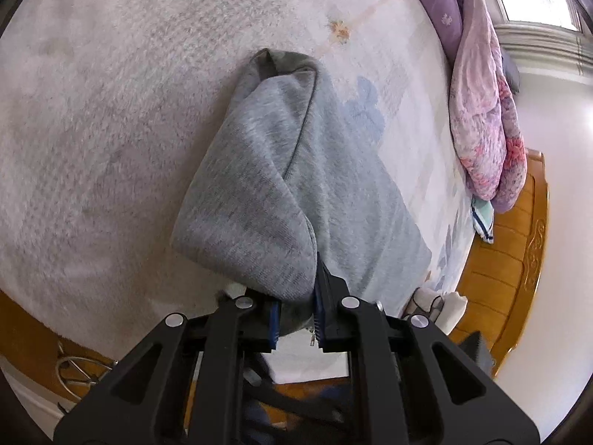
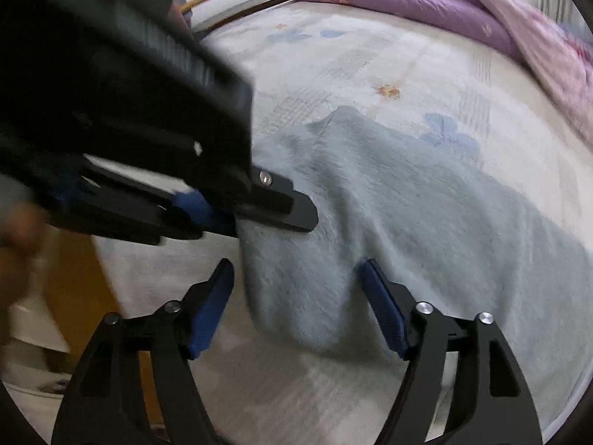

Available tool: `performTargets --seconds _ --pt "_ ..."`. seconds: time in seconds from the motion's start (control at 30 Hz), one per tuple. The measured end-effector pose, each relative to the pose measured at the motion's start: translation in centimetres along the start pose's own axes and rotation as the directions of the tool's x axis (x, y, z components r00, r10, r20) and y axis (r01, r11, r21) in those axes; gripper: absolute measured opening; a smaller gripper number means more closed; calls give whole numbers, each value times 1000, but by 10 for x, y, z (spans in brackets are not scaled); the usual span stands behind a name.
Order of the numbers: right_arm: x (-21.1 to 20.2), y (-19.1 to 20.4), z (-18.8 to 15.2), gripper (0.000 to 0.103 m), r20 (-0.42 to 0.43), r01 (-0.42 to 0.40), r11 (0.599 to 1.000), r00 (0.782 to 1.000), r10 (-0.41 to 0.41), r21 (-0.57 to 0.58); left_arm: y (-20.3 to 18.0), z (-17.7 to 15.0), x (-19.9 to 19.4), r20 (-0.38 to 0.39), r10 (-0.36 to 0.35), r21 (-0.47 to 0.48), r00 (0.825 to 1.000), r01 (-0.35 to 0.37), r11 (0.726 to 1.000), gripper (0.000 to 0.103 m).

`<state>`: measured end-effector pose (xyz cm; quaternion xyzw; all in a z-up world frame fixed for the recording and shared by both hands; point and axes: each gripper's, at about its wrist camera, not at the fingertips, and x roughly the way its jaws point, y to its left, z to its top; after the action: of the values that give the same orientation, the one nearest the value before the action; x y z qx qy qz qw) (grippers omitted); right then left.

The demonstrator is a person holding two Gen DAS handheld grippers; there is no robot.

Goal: Fold large clothes

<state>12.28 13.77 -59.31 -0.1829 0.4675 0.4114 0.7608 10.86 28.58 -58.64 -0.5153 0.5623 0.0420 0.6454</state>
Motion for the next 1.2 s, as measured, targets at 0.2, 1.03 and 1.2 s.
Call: performTargets --seconds 0.2,1.03,1.2 --pt "9 -20 2 11 -50 105 992 994 -102 65 -1 8 -1 2 -78 -56 997 78 995 20" --pt "-131 -205 -71 8 352 -409 298 908 228 862 -99 -9 -1 220 51 271 974 -112 956 75" --pt "-175 -244 -123 7 376 -391 175 919 116 903 -156 -41 30 229 80 417 970 -173 892 84"
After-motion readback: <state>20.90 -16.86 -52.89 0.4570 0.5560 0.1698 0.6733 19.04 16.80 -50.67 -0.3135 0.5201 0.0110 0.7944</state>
